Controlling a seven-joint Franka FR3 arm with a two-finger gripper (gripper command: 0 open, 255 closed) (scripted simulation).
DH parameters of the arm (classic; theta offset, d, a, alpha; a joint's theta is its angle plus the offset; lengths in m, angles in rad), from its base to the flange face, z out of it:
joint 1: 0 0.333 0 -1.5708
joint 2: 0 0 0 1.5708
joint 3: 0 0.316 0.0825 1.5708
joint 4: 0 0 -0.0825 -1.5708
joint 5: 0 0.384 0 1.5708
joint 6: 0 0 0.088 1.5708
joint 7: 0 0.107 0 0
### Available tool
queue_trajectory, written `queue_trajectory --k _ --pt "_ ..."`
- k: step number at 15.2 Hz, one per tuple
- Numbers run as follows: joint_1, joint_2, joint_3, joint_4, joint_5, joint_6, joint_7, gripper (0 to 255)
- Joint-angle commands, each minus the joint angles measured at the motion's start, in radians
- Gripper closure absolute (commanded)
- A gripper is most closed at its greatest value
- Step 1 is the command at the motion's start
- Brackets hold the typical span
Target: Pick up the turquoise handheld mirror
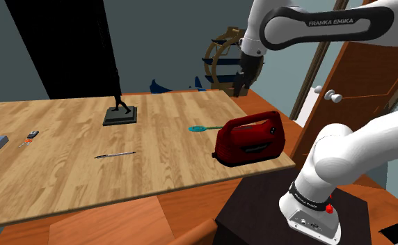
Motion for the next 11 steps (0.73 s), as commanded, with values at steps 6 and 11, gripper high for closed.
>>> queue_trajectory --k 6,11 --pt "0.027 0.219 -0.122 0.001 0.007 0.202 -0.187 0" --pt "0.056 0.407 -0.197 0.045 0.057 0.324 -0.336 0"
